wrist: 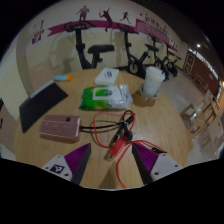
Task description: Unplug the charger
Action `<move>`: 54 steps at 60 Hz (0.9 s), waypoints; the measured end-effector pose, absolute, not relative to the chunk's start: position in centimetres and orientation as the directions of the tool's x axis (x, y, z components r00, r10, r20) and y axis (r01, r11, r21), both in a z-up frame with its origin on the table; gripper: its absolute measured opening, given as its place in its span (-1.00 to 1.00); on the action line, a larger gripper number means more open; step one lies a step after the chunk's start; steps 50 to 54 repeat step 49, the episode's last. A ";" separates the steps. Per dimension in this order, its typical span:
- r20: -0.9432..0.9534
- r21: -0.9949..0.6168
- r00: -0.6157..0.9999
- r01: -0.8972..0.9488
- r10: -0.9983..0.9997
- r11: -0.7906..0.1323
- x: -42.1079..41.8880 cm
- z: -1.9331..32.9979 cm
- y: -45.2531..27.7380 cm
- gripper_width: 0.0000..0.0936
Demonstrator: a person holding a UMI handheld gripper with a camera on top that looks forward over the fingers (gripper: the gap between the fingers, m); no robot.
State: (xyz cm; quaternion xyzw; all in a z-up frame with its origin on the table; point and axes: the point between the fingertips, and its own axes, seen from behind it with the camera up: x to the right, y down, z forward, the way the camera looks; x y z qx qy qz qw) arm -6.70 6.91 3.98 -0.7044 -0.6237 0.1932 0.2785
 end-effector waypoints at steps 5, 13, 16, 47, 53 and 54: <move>0.058 -0.690 0.146 0.721 0.988 -0.066 -3.4 9.6 5.5 0.83; 0.029 -0.737 0.125 0.672 0.992 -0.063 5.1 18.6 2.3 0.82; 0.029 -0.754 0.127 0.654 0.992 -0.062 8.3 21.1 1.2 0.82; 0.054 -0.797 0.163 0.602 0.985 -0.056 27.0 27.5 0.5 0.82; 0.051 -0.797 0.163 0.601 0.985 -0.058 27.3 27.2 0.3 0.83; 0.051 -0.797 0.163 0.601 0.985 -0.058 27.3 27.2 0.3 0.83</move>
